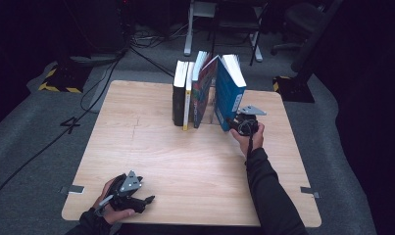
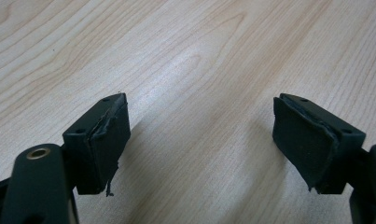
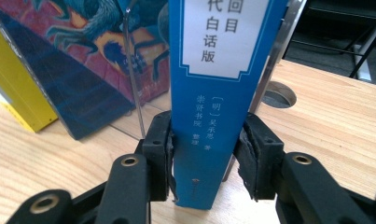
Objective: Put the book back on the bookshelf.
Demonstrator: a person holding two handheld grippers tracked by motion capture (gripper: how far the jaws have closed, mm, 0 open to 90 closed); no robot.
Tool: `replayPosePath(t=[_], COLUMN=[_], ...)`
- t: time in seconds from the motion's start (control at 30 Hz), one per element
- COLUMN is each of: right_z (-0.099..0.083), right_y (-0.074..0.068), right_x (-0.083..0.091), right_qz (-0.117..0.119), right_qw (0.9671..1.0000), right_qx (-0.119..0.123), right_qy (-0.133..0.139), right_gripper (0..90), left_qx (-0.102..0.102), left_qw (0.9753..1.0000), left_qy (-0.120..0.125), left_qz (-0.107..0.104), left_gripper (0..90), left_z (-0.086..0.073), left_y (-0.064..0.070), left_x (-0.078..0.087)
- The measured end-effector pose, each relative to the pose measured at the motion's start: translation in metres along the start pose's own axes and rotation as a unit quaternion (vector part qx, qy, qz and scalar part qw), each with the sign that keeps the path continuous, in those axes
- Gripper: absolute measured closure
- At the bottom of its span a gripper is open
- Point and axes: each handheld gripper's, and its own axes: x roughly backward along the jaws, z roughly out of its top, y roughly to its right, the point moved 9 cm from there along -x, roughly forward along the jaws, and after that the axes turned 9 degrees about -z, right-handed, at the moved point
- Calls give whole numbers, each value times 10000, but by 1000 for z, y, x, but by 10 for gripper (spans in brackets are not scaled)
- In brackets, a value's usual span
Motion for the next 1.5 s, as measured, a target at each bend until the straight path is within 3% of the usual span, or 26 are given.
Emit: replayPosePath(t=[0.23,0.47,0.63,0.93,1.3,1.5], right_z=[1,1,6,13,11,10], right_y=[-5,-2,1,-2,-12,-15], right_x=[-2,-1,8,28,58,68], right_qz=[-115,-175,-98,33,413,450], right_qw=[9998,9997,9998,9985,9937,9907], right_qx=[-143,-125,28,433,922,1188], right_qy=[38,-74,-150,-340,-488,-491], right_gripper=[599,586,580,455,382,351], left_qx=[9,9,9,10,13,12], left_qw=[10000,10000,10000,10000,10000,10000], left_qy=[0,3,2,3,3,3], left_qz=[-3,-6,-6,-3,-1,-2], left_gripper=[193,194,193,193,193,193], left_z=[0,0,0,0,0,0], left_y=[0,0,0,0,0,0], left_x=[0,0,0,0,0,0])
